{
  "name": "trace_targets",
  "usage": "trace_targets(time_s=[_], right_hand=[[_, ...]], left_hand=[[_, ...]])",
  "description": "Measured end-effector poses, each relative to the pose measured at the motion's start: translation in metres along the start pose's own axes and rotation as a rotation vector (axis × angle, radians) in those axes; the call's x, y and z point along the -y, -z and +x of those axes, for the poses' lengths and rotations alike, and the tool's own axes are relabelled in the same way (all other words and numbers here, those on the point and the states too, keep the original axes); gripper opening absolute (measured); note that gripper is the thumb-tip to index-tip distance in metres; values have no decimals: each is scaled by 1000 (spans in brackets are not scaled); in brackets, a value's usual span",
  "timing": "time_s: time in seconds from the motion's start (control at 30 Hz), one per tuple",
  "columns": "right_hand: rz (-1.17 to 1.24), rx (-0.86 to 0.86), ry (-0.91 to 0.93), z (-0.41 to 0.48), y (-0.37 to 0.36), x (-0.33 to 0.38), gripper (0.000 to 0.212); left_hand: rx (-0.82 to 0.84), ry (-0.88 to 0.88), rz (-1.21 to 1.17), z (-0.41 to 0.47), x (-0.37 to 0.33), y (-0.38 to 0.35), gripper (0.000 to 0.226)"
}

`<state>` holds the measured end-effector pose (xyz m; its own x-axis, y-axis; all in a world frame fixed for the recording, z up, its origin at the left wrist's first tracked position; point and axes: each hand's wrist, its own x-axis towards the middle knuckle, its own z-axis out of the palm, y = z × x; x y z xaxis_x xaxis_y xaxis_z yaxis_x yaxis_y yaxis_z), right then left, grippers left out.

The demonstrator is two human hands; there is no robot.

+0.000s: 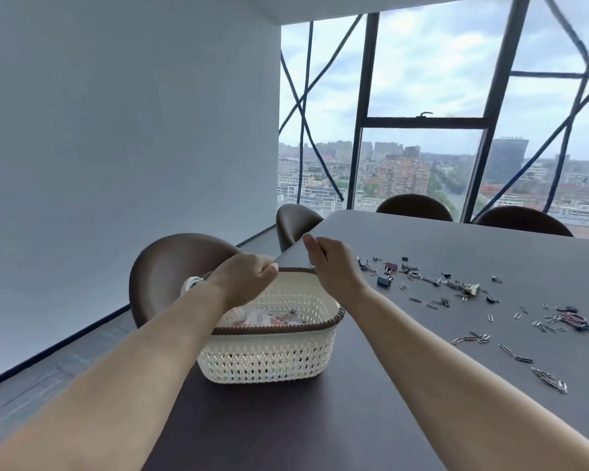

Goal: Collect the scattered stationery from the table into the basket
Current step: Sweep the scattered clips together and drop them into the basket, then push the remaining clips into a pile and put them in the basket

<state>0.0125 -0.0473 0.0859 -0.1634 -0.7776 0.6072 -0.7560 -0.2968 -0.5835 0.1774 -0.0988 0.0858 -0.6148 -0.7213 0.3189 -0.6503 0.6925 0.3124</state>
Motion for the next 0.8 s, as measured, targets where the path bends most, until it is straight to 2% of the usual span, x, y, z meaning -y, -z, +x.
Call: trace_targets(time_s=[0.13,0.27,0.37,0.6,0.8], right_hand=[[-65,123,-22,5,-14,9,42],[-155,297,-41,4,-15,7,22],[-174,320,-33,-2,-10,2,14],[-223,131,-31,-19,23,-2,22],[-301,-29,-110,-66,84,-32,23]], left_hand=[[18,12,78,-7,10,6,25],[-7,25,177,-17,20,10,15],[-23,35,206,-24,20,12,15],[-146,-52,223,-28,-14,13,15],[-250,-219,213,-26,-69,-19,25]])
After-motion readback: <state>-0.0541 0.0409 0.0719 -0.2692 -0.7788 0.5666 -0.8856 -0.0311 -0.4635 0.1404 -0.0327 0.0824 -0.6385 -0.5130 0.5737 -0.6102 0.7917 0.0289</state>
